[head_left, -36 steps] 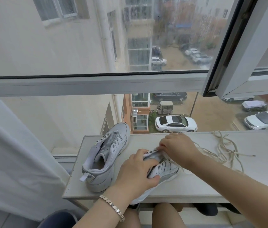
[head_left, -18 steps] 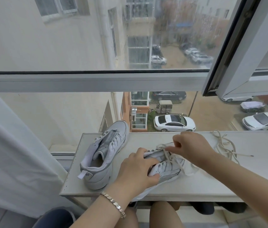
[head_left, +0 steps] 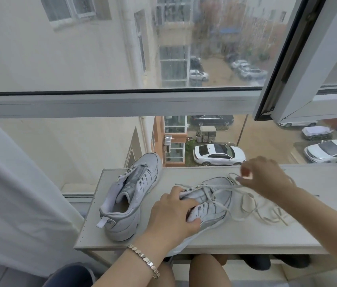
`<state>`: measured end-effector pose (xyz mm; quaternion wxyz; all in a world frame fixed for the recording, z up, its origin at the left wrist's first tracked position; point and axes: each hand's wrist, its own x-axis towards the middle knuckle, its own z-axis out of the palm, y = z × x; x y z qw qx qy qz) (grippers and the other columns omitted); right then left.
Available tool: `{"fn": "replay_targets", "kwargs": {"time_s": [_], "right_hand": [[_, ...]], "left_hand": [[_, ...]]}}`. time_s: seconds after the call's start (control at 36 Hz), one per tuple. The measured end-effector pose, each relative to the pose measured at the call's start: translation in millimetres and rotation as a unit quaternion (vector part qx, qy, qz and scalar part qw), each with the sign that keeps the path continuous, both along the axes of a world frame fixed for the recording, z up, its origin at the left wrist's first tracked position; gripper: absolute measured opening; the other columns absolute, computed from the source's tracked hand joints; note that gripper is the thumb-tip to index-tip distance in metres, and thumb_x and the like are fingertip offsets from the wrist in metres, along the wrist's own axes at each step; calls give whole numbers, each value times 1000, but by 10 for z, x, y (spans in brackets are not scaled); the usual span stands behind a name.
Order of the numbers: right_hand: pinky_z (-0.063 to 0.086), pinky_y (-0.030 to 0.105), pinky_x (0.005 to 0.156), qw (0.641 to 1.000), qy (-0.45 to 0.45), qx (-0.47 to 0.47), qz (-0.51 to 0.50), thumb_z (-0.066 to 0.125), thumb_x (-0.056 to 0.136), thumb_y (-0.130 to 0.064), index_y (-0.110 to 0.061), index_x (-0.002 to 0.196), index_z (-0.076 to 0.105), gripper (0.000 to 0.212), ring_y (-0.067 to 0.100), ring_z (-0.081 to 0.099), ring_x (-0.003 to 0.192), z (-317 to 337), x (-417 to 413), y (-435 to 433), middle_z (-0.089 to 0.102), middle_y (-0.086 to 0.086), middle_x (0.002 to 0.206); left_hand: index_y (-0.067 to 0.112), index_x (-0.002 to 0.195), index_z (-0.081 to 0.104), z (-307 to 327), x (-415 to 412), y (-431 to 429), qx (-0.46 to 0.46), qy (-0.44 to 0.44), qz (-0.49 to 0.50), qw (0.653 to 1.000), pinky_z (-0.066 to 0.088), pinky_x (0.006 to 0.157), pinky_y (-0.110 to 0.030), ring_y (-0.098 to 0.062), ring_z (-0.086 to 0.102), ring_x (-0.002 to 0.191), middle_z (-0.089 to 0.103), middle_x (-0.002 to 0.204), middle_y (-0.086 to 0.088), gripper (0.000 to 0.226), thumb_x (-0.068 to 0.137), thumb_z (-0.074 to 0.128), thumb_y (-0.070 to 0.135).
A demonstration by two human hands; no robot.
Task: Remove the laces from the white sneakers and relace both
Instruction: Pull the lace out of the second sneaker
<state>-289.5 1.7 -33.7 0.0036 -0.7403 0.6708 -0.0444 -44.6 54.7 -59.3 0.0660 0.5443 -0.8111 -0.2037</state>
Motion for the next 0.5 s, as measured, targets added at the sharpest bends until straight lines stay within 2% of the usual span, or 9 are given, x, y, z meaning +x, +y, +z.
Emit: {"fn": "replay_targets", "kwargs": {"time_s": [0.03,0.06,0.11,0.19,0.28,0.36,0.44,0.5], "right_hand": [[37,28,74,998,-50,2,41,62,85,-40,-26,78,59,16,13,50,82,-30,84,28,59,-8,83],[40,28,78,992,-106,5,70,63,85,-39,-23,88,65,16,12,53,85,-48,181,60,61,-8,88],[42,25,83,978,-180,26,104,63,85,-39,-20,103,67,27,10,53,89,-87,370,103,60,-9,93],[40,23,82,978,-167,44,118,59,88,-38,-21,112,65,30,13,53,96,-149,609,116,57,-6,102],[37,25,75,987,-122,2,107,51,94,-33,-20,108,66,24,18,55,99,-158,712,95,60,-3,108],[36,27,69,989,-108,-12,104,49,95,-29,-20,102,69,23,19,57,94,-176,721,92,61,-5,101],[31,27,60,982,-189,-16,27,55,90,-21,-14,77,68,20,19,53,75,-208,648,46,55,-4,75],[29,29,56,962,-259,-24,-80,56,86,-14,-16,56,55,31,22,47,64,-221,520,-30,48,0,57]], "left_hand": [[39,125,51,0,2,1,2,2,1,1000,37,92,-27,-18,40,113,29,136,8,41,85,52,47],[39,125,51,1,2,-1,4,3,2,1000,37,92,-27,-18,40,113,29,136,8,41,85,52,47],[40,126,50,6,1,-4,6,0,1,1000,36,92,-27,-18,39,114,28,137,9,42,85,52,48],[40,126,50,9,3,0,6,-7,0,1000,35,90,-26,-19,39,114,27,138,8,42,85,52,48],[39,125,51,8,2,6,4,-6,2,1000,34,88,-24,-19,39,113,27,138,8,41,85,51,47],[39,123,52,0,1,6,2,-4,5,1000,33,86,-23,-18,39,112,28,137,9,39,85,51,47],[40,121,53,-15,4,10,0,2,7,1000,31,83,-21,-17,40,112,29,135,10,37,84,52,48],[41,120,53,-22,10,15,-5,5,8,1000,30,82,-20,-16,41,110,30,134,10,36,84,52,48]]}}
